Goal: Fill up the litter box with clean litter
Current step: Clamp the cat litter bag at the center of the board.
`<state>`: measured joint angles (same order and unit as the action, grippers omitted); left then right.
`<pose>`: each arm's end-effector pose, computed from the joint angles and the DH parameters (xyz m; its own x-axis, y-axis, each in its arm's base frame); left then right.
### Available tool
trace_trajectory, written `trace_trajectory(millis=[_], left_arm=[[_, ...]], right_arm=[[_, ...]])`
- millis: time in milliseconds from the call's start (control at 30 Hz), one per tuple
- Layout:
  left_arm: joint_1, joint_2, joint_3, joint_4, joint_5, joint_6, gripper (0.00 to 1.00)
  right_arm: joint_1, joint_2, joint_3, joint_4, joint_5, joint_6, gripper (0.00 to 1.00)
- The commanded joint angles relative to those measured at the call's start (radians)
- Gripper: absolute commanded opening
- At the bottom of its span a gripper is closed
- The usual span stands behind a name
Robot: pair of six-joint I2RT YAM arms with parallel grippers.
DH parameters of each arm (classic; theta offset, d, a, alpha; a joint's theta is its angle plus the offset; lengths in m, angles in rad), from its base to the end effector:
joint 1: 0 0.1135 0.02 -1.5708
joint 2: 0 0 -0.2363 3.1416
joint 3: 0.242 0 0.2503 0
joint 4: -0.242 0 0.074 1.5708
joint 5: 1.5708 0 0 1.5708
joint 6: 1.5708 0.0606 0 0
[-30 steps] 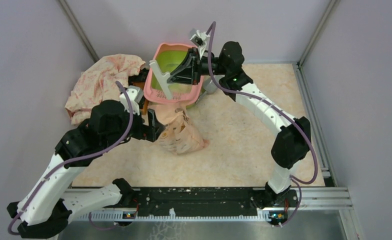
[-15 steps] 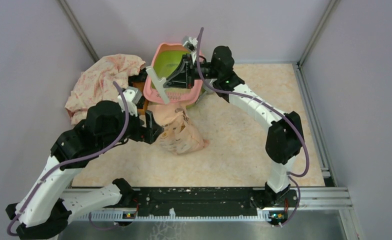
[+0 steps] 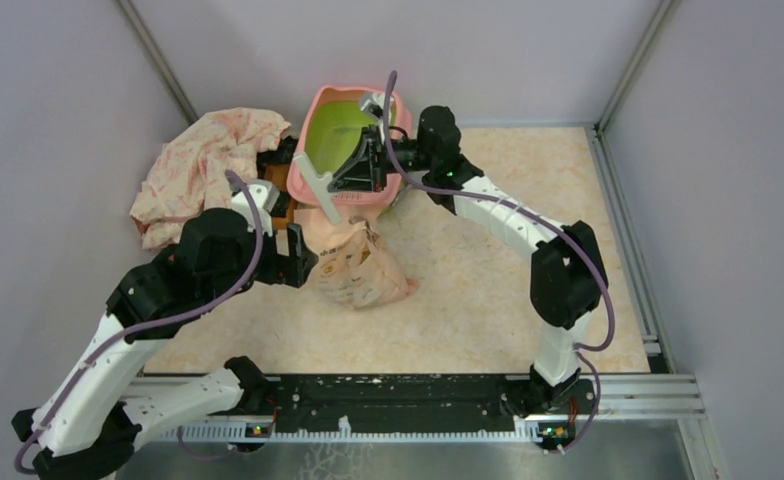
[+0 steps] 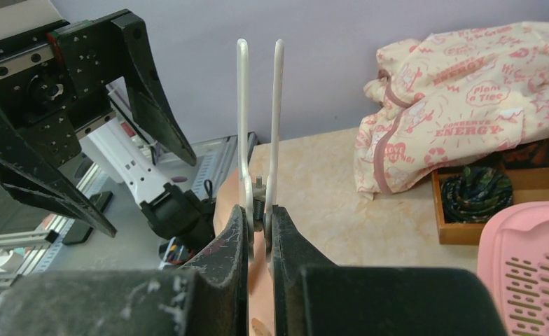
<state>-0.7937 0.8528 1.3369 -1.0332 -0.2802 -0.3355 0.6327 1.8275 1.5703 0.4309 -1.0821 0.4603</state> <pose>0.1273 -0.1055 0.3886 -0.5167 0.0741 -0.8530 0.3703 0.9176 -0.1445 0.3161 0.2981 0.3560 -0.3100 0.0313 -0.9502 -0.9390 -0.1669 0.3008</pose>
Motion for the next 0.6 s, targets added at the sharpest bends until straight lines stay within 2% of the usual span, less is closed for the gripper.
trace_trajectory(millis=[0,233,400,567], left_arm=[[0.006,0.008,-0.022,0.009,-0.030,0.009,0.94],[0.007,0.013,-0.068,0.054,-0.044,0.037,0.96],[0.007,-0.025,-0.143,0.151,-0.054,0.068,0.98],[0.011,-0.031,-0.185,0.253,0.055,0.076,0.98]], right_arm=[[0.016,-0.038,-0.014,0.078,-0.030,0.003,0.00],[0.016,-0.085,-0.081,0.066,-0.067,-0.019,0.00],[0.016,-0.119,-0.119,0.069,-0.091,-0.021,0.00],[0.008,-0.169,-0.180,0.078,-0.112,-0.030,0.00]])
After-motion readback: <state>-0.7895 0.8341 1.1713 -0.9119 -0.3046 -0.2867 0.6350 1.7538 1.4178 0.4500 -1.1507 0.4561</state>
